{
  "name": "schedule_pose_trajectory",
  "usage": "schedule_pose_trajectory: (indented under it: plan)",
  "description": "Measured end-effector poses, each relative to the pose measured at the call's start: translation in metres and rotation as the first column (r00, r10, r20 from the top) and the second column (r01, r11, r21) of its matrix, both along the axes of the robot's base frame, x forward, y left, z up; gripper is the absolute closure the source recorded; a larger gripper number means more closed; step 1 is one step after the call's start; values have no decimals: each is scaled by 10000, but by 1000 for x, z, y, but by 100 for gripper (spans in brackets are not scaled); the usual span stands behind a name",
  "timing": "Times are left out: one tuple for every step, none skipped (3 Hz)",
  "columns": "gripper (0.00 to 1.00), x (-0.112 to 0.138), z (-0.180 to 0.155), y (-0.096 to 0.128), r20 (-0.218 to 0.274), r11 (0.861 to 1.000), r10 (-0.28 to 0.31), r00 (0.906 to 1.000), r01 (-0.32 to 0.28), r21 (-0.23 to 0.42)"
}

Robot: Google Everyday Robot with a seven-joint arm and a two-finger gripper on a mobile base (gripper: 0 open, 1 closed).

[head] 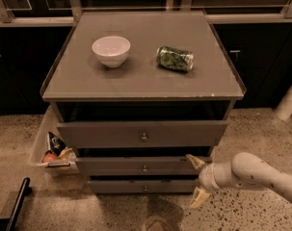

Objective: Close middle drawer

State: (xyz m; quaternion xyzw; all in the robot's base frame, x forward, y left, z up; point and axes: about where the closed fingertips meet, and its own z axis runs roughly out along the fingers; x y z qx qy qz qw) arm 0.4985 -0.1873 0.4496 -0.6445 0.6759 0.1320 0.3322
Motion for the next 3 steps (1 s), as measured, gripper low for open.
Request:
schedule_pose_trajectory:
  plan:
    - [0,-29,32,-1,76,9981,291,9995,-287,-540]
    - [0,-60,72,2,296,9951,634,9975,-609,-774]
    - [0,-78,101,1,641,9937,801,9947,-746,-834]
